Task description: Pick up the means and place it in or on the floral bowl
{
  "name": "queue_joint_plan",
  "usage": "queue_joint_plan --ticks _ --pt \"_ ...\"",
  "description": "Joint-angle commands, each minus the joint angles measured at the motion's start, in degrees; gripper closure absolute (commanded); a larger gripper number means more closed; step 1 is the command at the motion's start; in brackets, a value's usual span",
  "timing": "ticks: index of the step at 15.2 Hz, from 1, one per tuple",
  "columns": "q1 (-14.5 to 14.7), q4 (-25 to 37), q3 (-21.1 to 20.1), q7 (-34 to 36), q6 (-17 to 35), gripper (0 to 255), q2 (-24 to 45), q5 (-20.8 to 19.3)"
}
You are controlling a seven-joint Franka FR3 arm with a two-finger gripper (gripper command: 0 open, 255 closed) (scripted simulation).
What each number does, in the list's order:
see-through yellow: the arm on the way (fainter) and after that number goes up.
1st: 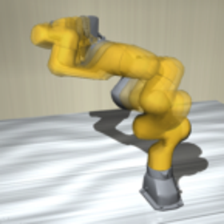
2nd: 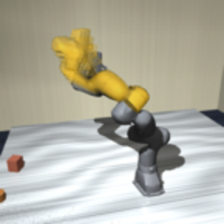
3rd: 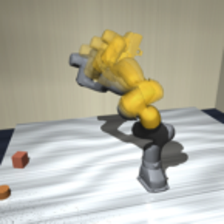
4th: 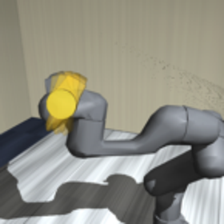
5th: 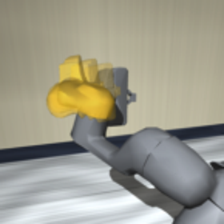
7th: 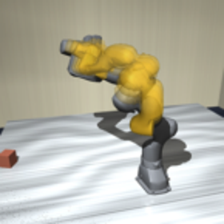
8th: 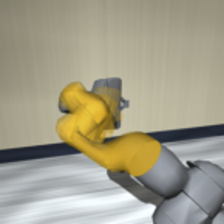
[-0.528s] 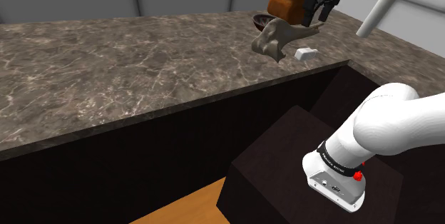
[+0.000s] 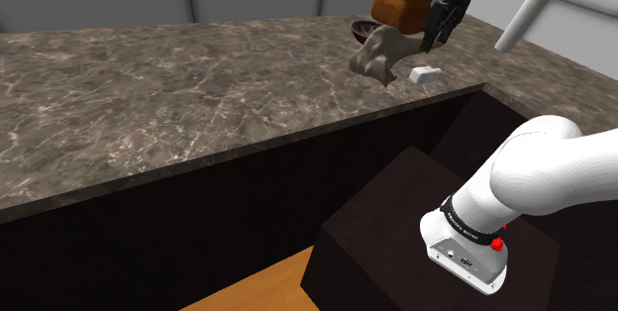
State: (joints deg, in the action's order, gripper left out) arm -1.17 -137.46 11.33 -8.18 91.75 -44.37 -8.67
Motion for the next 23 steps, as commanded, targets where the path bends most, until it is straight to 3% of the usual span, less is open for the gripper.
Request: queue_joint_plan --ticks 1,8,16,23 --pt "-0.2 -1.68 2.6 -3.52 3.31 0 0.85 -1.8" --pt "-0.36 -4.4 11.92 -15.02 14.94 0 7.15 -6.56" --pt "-0.67 -9.29 13.37 -14.88 21.14 0 8.45 -7.58" --pt "-0.67 -9.28 13.37 -14.88 21.13 0 8.44 -7.58"
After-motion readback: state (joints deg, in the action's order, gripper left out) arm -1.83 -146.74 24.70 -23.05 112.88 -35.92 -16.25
